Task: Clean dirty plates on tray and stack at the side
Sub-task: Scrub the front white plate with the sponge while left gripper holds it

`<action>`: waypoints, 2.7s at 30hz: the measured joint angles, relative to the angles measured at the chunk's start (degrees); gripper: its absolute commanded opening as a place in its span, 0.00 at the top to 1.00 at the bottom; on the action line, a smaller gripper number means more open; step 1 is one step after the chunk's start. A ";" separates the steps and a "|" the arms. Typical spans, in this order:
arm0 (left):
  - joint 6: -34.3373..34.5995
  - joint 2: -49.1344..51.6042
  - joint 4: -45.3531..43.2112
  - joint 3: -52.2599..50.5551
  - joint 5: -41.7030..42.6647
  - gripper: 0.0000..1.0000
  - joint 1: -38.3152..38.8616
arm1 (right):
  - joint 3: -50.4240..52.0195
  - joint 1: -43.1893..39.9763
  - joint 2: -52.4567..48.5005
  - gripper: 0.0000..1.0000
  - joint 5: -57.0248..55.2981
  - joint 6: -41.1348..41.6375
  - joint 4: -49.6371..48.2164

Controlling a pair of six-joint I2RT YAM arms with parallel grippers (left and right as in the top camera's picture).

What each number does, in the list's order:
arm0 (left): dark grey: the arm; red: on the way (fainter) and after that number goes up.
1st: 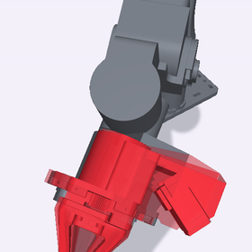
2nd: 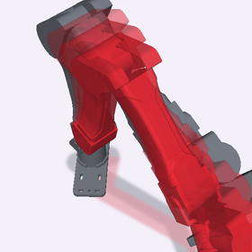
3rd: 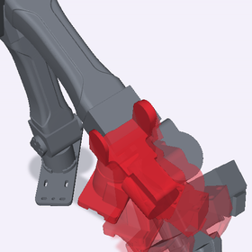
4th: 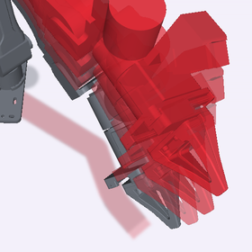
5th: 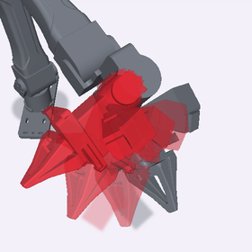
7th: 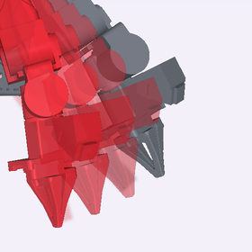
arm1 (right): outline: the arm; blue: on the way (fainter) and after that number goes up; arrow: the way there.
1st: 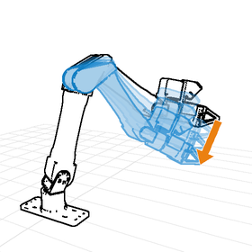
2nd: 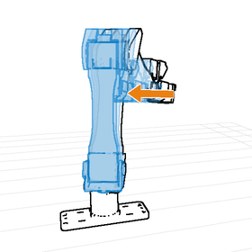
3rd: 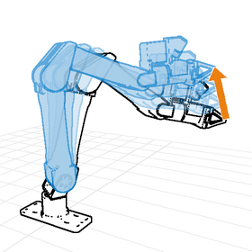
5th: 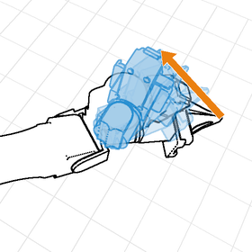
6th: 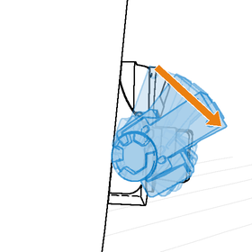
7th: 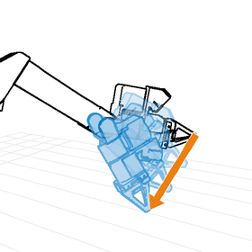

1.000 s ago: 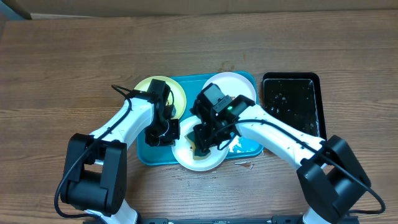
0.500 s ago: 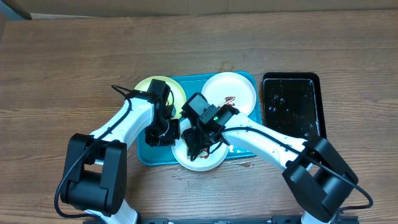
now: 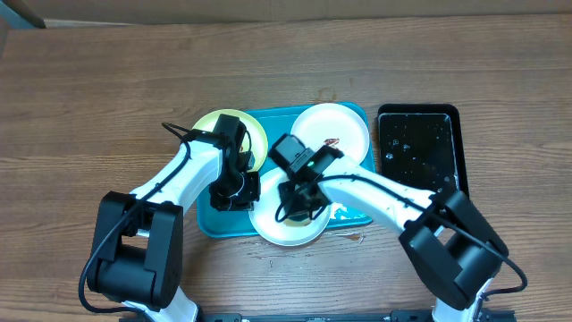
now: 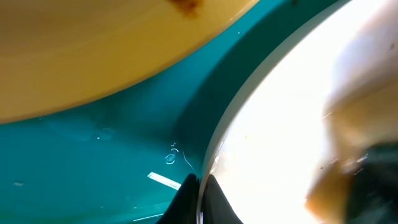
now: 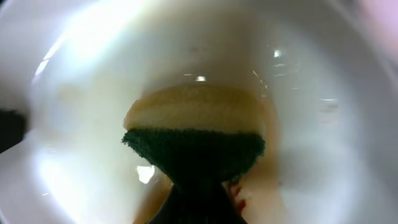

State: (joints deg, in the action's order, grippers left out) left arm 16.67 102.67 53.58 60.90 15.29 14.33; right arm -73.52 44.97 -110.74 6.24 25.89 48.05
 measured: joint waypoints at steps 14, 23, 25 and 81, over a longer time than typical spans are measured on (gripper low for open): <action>0.17 0.00 0.39 0.00 -0.11 0.96 -0.04 | -5.42 -1.60 0.31 0.96 -0.15 -6.60 6.51; 0.20 0.00 0.42 0.00 -0.11 0.96 -0.04 | -7.41 -1.60 2.49 0.96 -0.83 -7.69 6.49; 0.20 0.00 0.42 0.00 -0.11 0.96 -0.04 | -6.43 -1.60 2.51 0.96 -2.05 -7.76 6.10; 0.39 0.00 0.59 0.00 -0.07 0.96 -0.09 | 6.10 -3.30 4.11 0.90 -1.22 -1.99 -13.73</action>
State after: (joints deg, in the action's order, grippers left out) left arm 17.06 102.67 54.17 60.90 15.22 14.24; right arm -67.42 41.67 -106.63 5.02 23.90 34.33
